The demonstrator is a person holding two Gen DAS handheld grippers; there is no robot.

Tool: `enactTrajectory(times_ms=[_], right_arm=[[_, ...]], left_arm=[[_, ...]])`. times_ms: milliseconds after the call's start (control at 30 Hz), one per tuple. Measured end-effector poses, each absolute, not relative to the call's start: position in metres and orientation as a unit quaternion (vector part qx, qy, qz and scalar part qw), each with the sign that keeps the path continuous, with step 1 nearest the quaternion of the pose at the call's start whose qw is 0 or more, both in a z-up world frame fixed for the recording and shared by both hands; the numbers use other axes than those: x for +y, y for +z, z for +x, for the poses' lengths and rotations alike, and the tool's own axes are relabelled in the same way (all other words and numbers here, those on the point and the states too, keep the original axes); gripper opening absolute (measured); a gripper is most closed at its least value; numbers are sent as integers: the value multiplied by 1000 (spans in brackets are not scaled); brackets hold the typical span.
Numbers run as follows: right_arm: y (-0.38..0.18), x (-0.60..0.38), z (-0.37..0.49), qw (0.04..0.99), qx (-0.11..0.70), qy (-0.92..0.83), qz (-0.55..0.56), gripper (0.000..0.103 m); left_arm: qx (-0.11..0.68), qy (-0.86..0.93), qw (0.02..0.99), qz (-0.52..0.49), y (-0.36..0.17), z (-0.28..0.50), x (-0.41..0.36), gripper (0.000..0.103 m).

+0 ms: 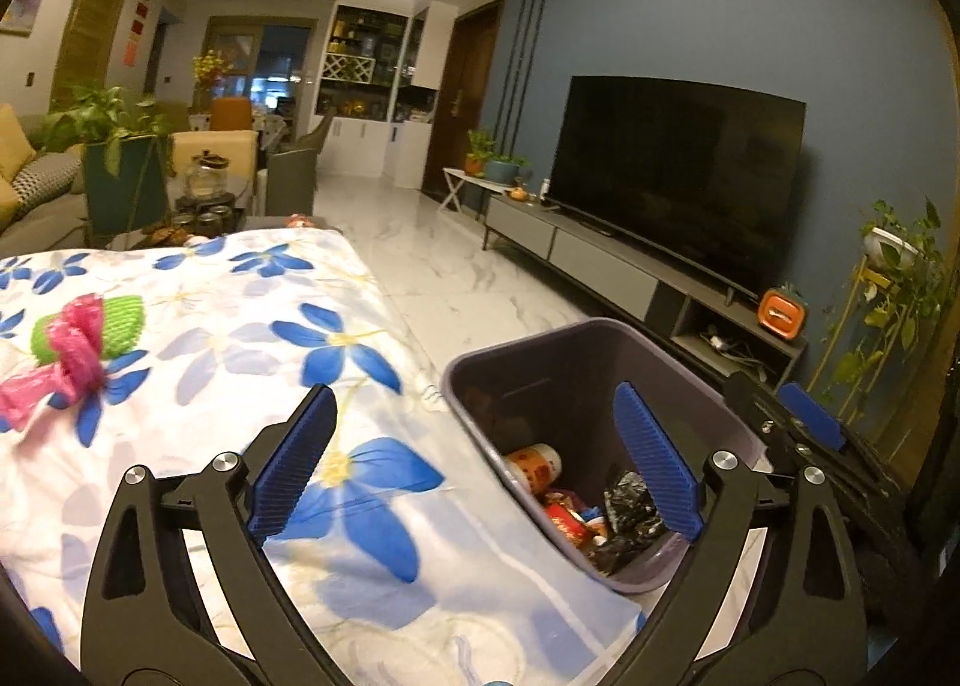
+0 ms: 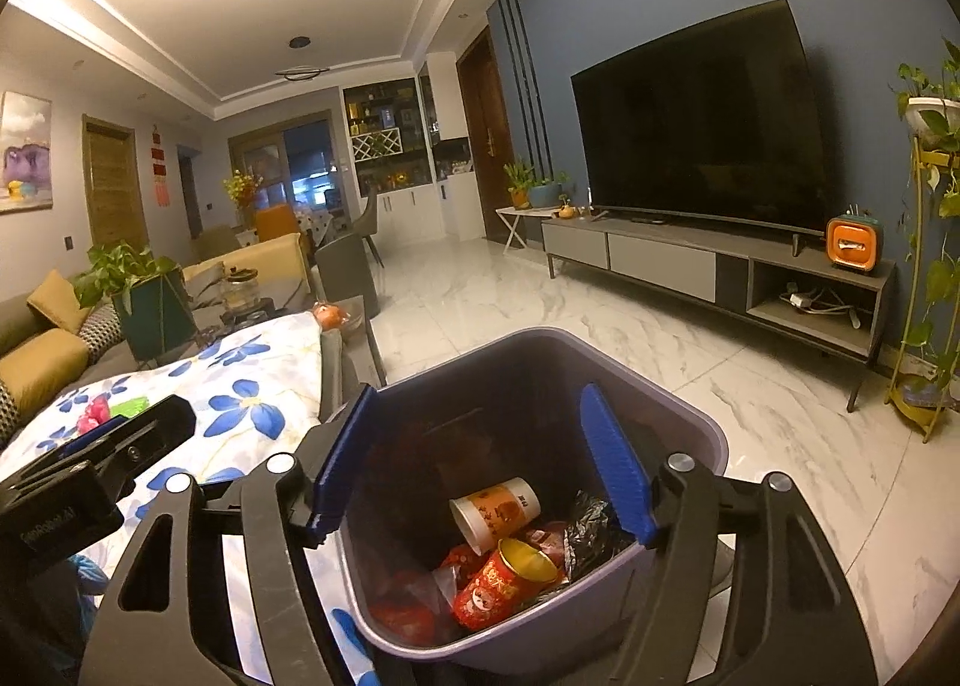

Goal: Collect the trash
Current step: 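Open both tools over the bin to drop the two cups, then move both open tools back to the pink bag and green mesh sleeve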

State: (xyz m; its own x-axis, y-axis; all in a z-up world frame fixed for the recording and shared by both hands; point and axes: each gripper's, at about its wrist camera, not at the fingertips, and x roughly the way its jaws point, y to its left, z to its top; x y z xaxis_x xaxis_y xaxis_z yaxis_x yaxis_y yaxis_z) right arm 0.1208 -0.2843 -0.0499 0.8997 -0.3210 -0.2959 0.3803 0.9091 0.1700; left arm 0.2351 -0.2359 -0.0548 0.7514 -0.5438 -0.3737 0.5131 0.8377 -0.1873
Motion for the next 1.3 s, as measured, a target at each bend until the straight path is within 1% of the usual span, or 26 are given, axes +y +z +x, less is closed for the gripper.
enactTrajectory(times_ms=[167,333,533,800,1067,1300], right_arm=[[-43,-277,114,969,125,-180,111,74],[-42,-264,109,972,118,-179,100,77],[-40,-247,114,974,116,-158,112,77],[-38,-213,132,979,118,-122,115,77],[-33,-183,155,982,120,-90,114,77],[-28,-160,177,983,126,-80,109,77]], left_arm=[[209,-257,943,-43,-51,227,-212,93],[197,-220,954,-44,-48,215,-185,94],[183,-159,969,-42,-44,212,-143,94],[192,-83,976,-51,-43,228,-82,94],[192,-45,980,-33,-46,240,-51,94],[200,-36,978,-43,-54,256,-35,94]])
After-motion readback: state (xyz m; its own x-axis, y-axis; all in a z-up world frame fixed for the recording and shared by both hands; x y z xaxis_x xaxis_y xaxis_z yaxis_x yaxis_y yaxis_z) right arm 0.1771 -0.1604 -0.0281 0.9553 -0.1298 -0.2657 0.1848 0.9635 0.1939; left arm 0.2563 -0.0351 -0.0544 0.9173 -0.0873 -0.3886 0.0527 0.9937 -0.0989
